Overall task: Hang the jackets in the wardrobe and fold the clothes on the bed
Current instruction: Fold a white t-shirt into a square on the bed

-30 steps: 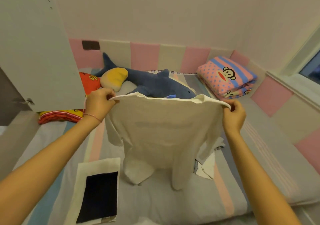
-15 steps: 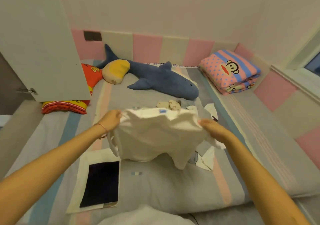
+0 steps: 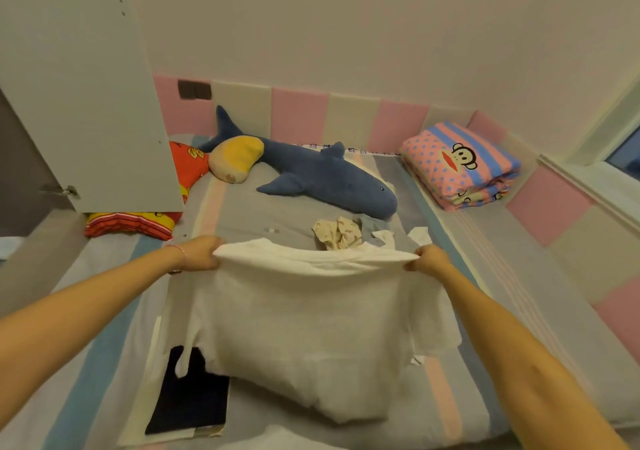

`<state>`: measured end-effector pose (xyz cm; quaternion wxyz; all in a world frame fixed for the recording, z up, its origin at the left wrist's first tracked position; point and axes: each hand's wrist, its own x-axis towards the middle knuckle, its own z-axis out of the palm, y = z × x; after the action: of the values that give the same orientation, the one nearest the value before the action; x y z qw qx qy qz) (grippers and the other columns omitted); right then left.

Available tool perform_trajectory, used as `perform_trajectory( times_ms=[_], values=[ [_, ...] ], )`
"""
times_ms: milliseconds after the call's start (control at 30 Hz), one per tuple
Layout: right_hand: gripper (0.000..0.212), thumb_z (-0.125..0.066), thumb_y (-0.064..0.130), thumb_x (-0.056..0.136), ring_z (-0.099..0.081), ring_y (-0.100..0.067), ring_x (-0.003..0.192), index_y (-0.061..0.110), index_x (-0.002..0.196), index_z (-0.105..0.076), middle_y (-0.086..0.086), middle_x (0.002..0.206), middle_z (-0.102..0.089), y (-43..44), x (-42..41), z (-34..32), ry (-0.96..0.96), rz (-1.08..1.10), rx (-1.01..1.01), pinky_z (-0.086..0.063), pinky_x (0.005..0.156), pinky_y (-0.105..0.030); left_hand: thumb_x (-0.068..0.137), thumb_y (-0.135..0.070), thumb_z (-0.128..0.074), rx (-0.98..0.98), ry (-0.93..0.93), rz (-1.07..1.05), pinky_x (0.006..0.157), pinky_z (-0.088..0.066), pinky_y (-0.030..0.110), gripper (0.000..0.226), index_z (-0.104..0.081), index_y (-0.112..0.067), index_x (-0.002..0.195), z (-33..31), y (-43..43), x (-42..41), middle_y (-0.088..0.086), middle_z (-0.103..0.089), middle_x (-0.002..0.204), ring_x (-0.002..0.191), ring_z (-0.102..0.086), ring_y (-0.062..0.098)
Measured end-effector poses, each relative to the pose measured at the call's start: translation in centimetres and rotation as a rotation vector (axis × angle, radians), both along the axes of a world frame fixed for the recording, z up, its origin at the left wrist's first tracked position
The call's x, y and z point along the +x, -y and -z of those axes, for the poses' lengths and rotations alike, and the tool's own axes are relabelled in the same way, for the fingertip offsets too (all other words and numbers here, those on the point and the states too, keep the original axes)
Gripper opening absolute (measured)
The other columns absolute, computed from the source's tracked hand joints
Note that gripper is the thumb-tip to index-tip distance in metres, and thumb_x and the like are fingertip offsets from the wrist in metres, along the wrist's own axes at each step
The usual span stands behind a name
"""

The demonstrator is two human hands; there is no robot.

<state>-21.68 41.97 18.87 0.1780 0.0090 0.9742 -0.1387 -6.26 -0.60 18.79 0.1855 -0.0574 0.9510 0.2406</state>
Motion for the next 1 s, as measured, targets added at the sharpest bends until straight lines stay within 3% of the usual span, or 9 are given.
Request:
perform_trajectory(
  times_ms=[100,200,267,367,500,667,833,933,1000],
  values=[
    [0.008,-0.065,0.017,0.085,-0.052,-0.028,0.075,0.011,0.081,-0.060,-0.012,0.084,-0.060,1.7,-2.4,-3.4,-0.320,0.137,-0.165,-0.038,0.061,-0.030,0.087,-0.007,-0.055,-0.069,-0.383,-0.228,0.077,-0.043,0.034,0.014,-0.058,-0.004,0.100,-3.3,0.5,-3.8,0.016,-0.060,0.100,0.097,-0.057,0.032],
    [0.027,-0.055,0.005,0.086,-0.043,-0.025,0.064,0.012,0.063,-0.043,-0.010,0.068,-0.048,3.7,-6.1,-8.1,-0.529,0.272,-0.383,-0.035,0.053,-0.033,0.092,-0.011,-0.046,-0.034,-0.658,-0.431,0.067,-0.038,0.032,0.018,-0.056,-0.011,0.076,-9.4,1.5,-6.9,0.016,-0.058,0.088,0.081,-0.053,0.031],
    [0.033,-0.049,0.001,0.088,-0.039,-0.022,0.060,0.016,0.062,-0.036,-0.005,0.066,-0.040,4.7,-7.8,-11.9,-0.573,0.349,-0.650,-0.048,0.057,-0.042,0.089,-0.004,-0.041,-0.076,-0.792,-0.485,0.061,-0.033,0.031,0.024,-0.047,-0.012,0.067,-13.6,2.3,-8.3,0.017,-0.055,0.081,0.073,-0.050,0.030],
    [0.031,-0.041,-0.007,0.086,-0.041,-0.024,0.075,0.015,0.066,-0.036,-0.004,0.071,-0.038,6.2,-9.4,-16.4,-0.603,0.390,-0.960,-0.055,0.068,-0.045,0.084,0.002,-0.042,-0.146,-0.915,-0.514,0.059,-0.033,0.033,0.022,-0.051,-0.011,0.068,-18.7,3.6,-10.0,0.018,-0.052,0.079,0.073,-0.052,0.035],
    [0.037,-0.038,-0.011,0.076,-0.039,-0.018,0.070,0.020,0.059,-0.030,-0.001,0.062,-0.035,6.1,-10.6,-18.3,-0.692,0.339,-0.959,-0.051,0.066,-0.047,0.084,0.000,-0.048,-0.172,-0.960,-0.532,0.060,-0.032,0.032,0.021,-0.051,-0.007,0.065,-21.9,5.7,-10.8,0.018,-0.048,0.074,0.069,-0.046,0.032],
    [0.040,-0.046,-0.012,0.078,-0.023,-0.013,0.056,0.018,0.057,-0.030,-0.002,0.057,-0.027,4.8,-8.4,-13.4,-0.609,0.134,-0.752,-0.016,0.052,-0.029,0.076,0.013,-0.042,-0.252,-0.866,-0.356,0.059,-0.028,0.032,0.025,-0.042,-0.008,0.062,-16.6,6.1,-8.4,0.018,-0.050,0.081,0.072,-0.044,0.029],
    [0.040,-0.063,-0.007,0.078,-0.033,-0.016,0.060,0.016,0.054,-0.040,-0.005,0.058,-0.036,3.4,-6.0,-4.3,-0.353,0.148,-0.574,-0.024,0.050,-0.027,0.072,0.004,-0.044,-0.129,-0.566,-0.348,0.057,-0.044,0.034,0.023,-0.038,-0.016,0.060,-6.2,6.7,-5.1,0.017,-0.055,0.083,0.073,-0.053,0.031],
    [0.032,-0.063,-0.009,0.080,-0.038,-0.011,0.056,0.011,0.059,-0.050,-0.002,0.057,-0.044,3.0,-3.4,1.9,-0.153,0.129,-0.477,-0.035,0.049,-0.018,0.073,0.015,-0.044,-0.031,-0.326,-0.426,0.054,-0.053,0.038,0.021,-0.054,-0.002,0.064,2.0,6.7,-2.0,0.025,-0.057,0.081,0.075,-0.057,0.035],
    [0.028,-0.062,-0.010,0.080,-0.042,-0.011,0.056,0.008,0.059,-0.057,-0.002,0.058,-0.050,2.9,-2.0,6.2,-0.020,0.067,-0.352,-0.038,0.056,-0.023,0.075,0.014,-0.044,-0.050,-0.153,-0.432,0.059,-0.051,0.037,0.034,-0.060,-0.016,0.071,8.1,7.4,0.1,0.016,-0.056,0.079,0.071,-0.052,0.027]
  ],
)
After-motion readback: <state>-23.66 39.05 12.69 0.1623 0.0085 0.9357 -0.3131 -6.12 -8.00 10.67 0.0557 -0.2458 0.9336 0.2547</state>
